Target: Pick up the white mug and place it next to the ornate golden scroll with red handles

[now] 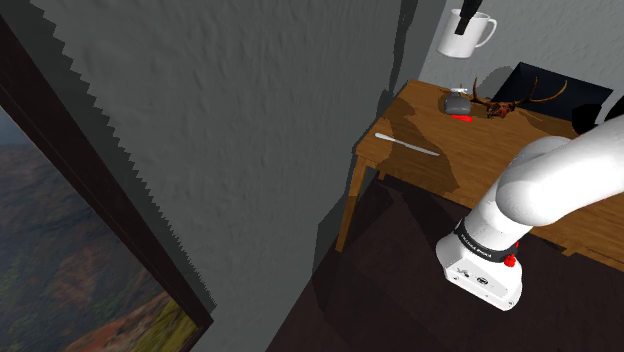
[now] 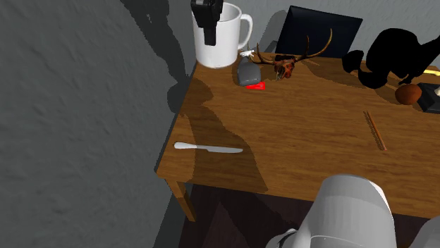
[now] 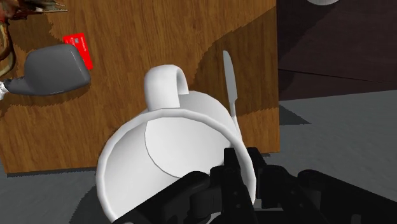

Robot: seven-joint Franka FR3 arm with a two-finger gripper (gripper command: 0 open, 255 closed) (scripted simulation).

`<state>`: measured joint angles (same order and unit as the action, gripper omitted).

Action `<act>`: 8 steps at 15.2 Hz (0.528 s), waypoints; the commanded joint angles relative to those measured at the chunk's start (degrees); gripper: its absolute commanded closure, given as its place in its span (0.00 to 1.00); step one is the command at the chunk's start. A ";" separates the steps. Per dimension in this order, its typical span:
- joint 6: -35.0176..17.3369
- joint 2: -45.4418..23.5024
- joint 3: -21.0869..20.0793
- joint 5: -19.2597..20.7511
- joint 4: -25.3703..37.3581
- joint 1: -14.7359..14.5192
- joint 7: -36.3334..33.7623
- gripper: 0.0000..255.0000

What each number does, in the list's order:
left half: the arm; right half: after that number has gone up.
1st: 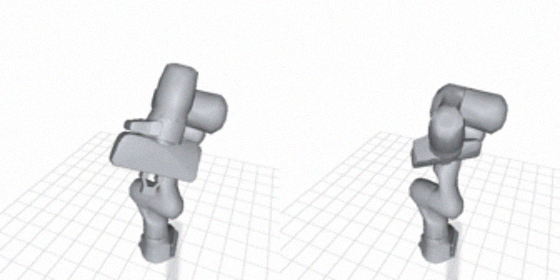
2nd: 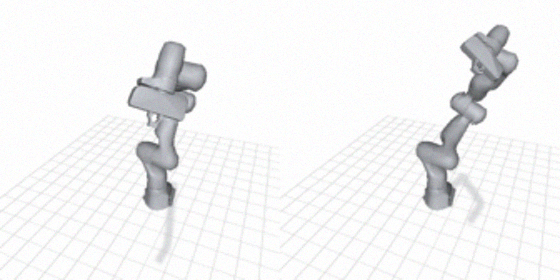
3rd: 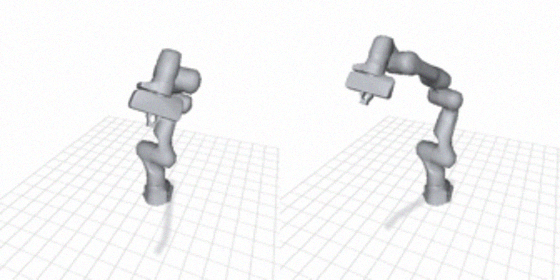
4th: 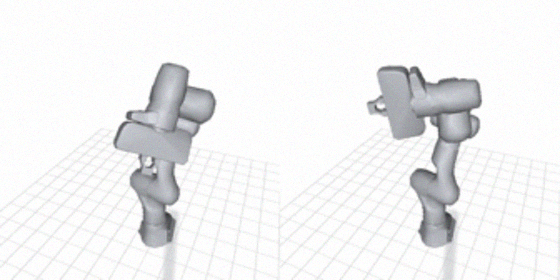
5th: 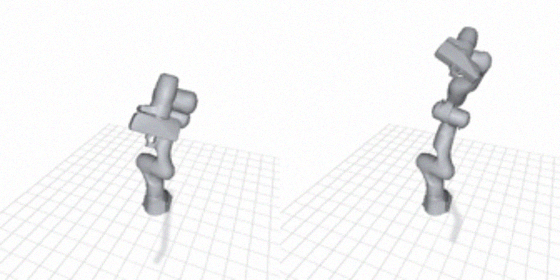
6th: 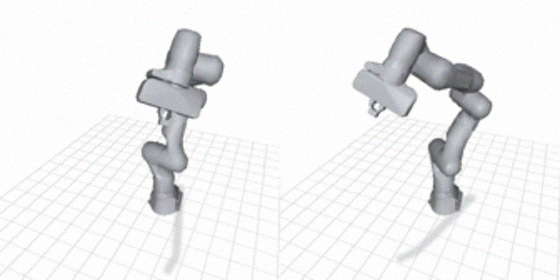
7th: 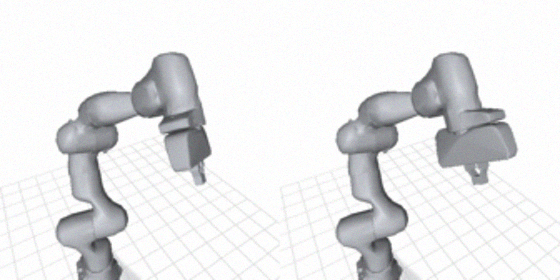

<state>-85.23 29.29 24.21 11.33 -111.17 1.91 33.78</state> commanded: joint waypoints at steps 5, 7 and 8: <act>3.76 -1.68 -0.08 -0.57 5.39 -0.37 0.53 1.00; 4.16 -0.62 1.63 0.56 5.14 0.47 3.01 1.00; 4.35 -0.17 2.52 1.13 5.11 0.87 4.28 1.00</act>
<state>-81.33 28.76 25.94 11.97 -106.38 2.43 36.83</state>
